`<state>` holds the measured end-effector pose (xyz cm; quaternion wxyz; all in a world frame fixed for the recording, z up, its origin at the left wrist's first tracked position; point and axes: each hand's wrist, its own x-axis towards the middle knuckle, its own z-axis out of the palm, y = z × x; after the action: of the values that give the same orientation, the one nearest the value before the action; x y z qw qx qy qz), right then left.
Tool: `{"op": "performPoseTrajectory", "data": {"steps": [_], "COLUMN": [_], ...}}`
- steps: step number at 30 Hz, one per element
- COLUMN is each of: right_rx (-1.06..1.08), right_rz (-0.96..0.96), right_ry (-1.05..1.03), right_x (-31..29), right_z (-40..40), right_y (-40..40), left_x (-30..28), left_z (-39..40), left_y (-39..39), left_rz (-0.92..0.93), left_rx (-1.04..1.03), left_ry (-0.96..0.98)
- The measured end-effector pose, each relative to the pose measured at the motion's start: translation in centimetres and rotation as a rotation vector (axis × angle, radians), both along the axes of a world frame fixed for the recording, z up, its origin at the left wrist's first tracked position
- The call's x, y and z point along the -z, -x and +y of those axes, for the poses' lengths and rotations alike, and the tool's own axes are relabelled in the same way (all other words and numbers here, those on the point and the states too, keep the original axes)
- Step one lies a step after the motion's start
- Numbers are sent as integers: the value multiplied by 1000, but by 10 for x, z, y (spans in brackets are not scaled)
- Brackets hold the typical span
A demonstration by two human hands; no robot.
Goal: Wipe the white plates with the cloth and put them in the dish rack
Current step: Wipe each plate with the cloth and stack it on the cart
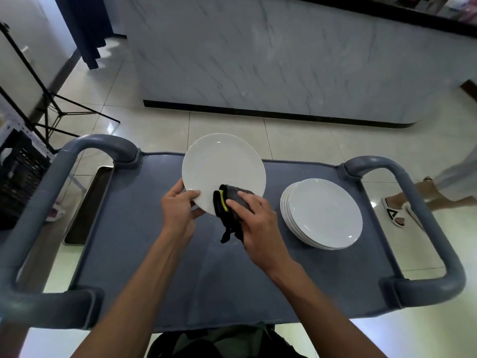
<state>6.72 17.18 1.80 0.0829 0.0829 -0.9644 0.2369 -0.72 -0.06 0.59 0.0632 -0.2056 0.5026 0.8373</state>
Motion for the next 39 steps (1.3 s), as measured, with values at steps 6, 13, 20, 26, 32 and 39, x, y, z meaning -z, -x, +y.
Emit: {"op": "performPoseTrajectory", "data": {"steps": [6, 13, 20, 26, 32, 39], "right_rx": [143, 252, 216, 147, -25, -218], "right_rz": [26, 52, 84, 118, 105, 17], "right_ry": [15, -18, -102, -65, -63, -123], "right_x": [5, -6, -19, -24, -29, -28], "right_z": [27, 52, 51, 23, -9, -17], "right_y": [16, 50, 85, 97, 91, 72], "left_x": [0, 0, 2, 3, 0, -2], "left_z": [-5, -8, -8, -13, -13, -15], "left_y": [3, 3, -6, -9, -9, -3], "left_rz": [26, 58, 66, 65, 76, 69], "left_rx": [54, 118, 221, 282, 302, 267], "left_ry": [62, 93, 109, 123, 135, 94]}}
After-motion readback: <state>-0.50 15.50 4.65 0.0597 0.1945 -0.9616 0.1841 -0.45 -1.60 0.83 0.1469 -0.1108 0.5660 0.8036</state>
